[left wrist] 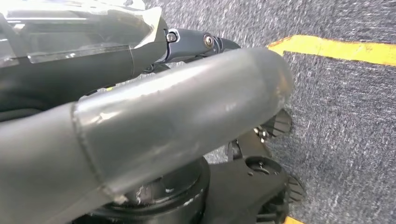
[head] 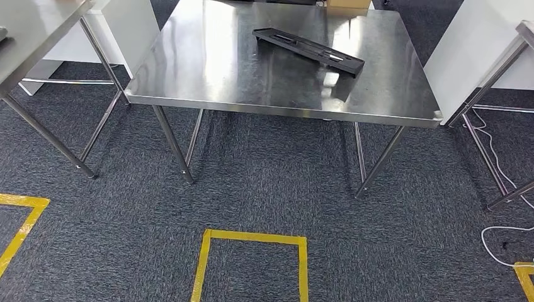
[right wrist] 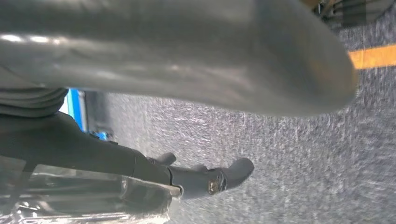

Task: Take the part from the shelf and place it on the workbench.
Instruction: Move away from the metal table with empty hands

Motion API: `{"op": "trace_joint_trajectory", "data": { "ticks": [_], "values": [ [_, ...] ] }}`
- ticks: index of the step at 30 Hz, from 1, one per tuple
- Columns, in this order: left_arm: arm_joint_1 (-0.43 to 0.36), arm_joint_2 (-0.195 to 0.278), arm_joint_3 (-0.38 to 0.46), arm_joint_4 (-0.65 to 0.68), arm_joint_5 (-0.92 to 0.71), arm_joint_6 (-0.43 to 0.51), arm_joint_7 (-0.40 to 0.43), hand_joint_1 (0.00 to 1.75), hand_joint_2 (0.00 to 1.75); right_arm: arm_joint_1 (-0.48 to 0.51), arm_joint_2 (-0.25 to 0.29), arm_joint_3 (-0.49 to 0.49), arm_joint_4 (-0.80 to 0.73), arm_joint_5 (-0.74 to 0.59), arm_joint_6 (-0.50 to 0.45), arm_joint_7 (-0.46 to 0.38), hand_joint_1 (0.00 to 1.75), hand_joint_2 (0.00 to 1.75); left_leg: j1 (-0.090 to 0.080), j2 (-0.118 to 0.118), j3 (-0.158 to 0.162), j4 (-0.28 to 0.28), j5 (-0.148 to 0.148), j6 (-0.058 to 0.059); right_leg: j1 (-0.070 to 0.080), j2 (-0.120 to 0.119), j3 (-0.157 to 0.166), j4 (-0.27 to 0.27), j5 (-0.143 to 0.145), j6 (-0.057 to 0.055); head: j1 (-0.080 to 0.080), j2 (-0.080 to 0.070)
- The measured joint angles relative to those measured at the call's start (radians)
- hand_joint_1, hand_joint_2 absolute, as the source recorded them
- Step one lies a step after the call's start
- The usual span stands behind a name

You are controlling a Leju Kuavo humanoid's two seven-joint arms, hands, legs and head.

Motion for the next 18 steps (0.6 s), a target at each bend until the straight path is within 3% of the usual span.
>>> {"op": "trace_joint_trajectory", "data": {
  "ticks": [2,3,4,6,7,8,9,10,11,13,14,15,16,17,18],
  "values": [
    [0.001,0.004,-0.003,0.001,-0.001,-0.004,0.000,0.00,0.00,-0.001,-0.007,0.009,0.005,0.004,0.016,-0.005,0.00,0.00,-0.005,0.005,-0.022,-0.003,0.018,0.031,-0.002,0.001,-0.012,0.003,0.003,0.016,-0.001,0.000],
    [0.000,0.006,-0.005,0.002,-0.002,-0.005,0.001,0.00,0.00,-0.002,-0.010,0.013,0.008,0.005,0.021,-0.005,0.00,0.00,-0.006,0.008,-0.036,-0.007,0.032,0.048,-0.003,0.001,-0.024,0.020,-0.019,0.017,0.001,0.000],
    [0.000,0.008,-0.007,0.002,-0.003,-0.005,0.001,0.00,0.00,-0.002,-0.012,0.017,0.010,0.005,0.025,-0.004,0.00,0.00,-0.005,0.011,-0.052,-0.010,0.046,0.060,-0.005,0.002,-0.039,0.058,-0.059,0.012,0.004,0.000],
    [0.000,0.012,-0.008,0.002,-0.004,-0.006,0.002,0.00,0.00,-0.003,-0.015,0.023,0.012,0.006,0.030,-0.002,0.00,0.00,-0.008,0.014,-0.086,-0.009,0.074,0.071,-0.005,0.004,-0.072,0.182,-0.159,0.005,0.011,0.000],
    [0.000,0.013,-0.009,0.002,-0.004,-0.008,0.002,0.00,0.00,-0.004,-0.018,0.024,0.013,0.006,0.032,-0.001,0.00,0.00,-0.010,0.015,-0.102,-0.009,0.089,0.071,-0.005,0.006,-0.079,0.246,-0.188,0.009,0.012,0.000],
    [0.000,0.015,-0.009,0.002,-0.005,-0.009,0.002,0.00,0.00,-0.005,-0.020,0.026,0.013,0.007,0.033,-0.001,0.00,0.00,-0.012,0.016,-0.119,-0.008,0.103,0.070,-0.004,0.007,-0.075,0.288,-0.193,0.017,0.012,0.000],
    [0.000,0.017,-0.009,0.002,-0.005,-0.012,0.002,0.00,0.00,-0.006,-0.022,0.027,0.014,0.007,0.034,-0.001,0.00,0.00,-0.013,0.017,-0.135,-0.007,0.118,0.068,-0.003,0.009,-0.054,0.297,-0.177,0.027,0.012,0.000],
    [0.000,0.018,-0.010,0.002,-0.005,-0.014,0.002,0.00,0.00,-0.006,-0.024,0.028,0.014,0.008,0.035,-0.001,0.00,0.00,-0.014,0.018,-0.151,-0.007,0.133,0.065,-0.003,0.009,-0.015,0.271,-0.152,0.034,0.012,0.000],
    [0.000,0.018,-0.011,0.002,-0.007,-0.016,0.002,0.00,0.00,-0.008,-0.025,0.028,0.014,0.008,0.035,-0.001,0.00,0.00,-0.014,0.018,-0.166,-0.006,0.147,0.062,-0.003,0.010,0.042,0.209,-0.134,0.036,0.012,0.000],
    [-0.001,0.019,-0.013,0.002,-0.010,-0.023,0.004,0.00,0.00,-0.015,-0.028,0.029,0.014,0.006,0.036,0.001,0.00,0.00,-0.017,0.018,-0.186,-0.005,0.174,0.051,0.006,0.010,0.170,0.033,-0.148,0.020,0.011,0.000],
    [-0.002,0.020,-0.015,0.002,-0.013,-0.026,0.007,0.00,0.00,-0.018,-0.029,0.029,0.014,0.004,0.036,0.002,0.00,0.00,-0.017,0.020,-0.189,-0.007,0.187,0.045,0.011,0.011,0.209,-0.032,-0.164,0.010,0.011,0.000],
    [-0.003,0.021,-0.016,0.002,-0.016,-0.030,0.014,0.00,0.00,-0.020,-0.029,0.029,0.015,0.001,0.036,0.004,0.00,0.00,-0.017,0.021,-0.191,-0.012,0.200,0.038,0.017,0.012,0.224,-0.067,-0.174,0.000,0.010,0.000],
    [-0.003,0.023,-0.018,0.003,-0.019,-0.033,0.022,0.00,0.00,-0.021,-0.029,0.029,0.016,-0.001,0.036,0.007,0.00,0.00,-0.016,0.021,-0.192,-0.018,0.214,0.032,0.017,0.013,0.215,-0.071,-0.170,-0.009,0.008,0.000],
    [-0.003,0.025,-0.019,0.004,-0.022,-0.037,0.029,0.00,0.00,-0.022,-0.029,0.029,0.018,-0.004,0.036,0.011,0.00,0.00,-0.013,0.020,-0.196,-0.020,0.213,0.026,0.013,0.011,0.205,-0.069,-0.159,-0.018,0.007,0.000],
    [-0.003,0.028,-0.021,0.005,-0.026,-0.041,0.036,0.00,0.00,-0.022,-0.030,0.028,0.020,-0.007,0.036,0.014,0.00,0.00,-0.010,0.019,-0.203,-0.008,0.190,0.021,0.009,0.009,0.194,-0.068,-0.146,-0.031,0.006,0.000]
  ]
}}
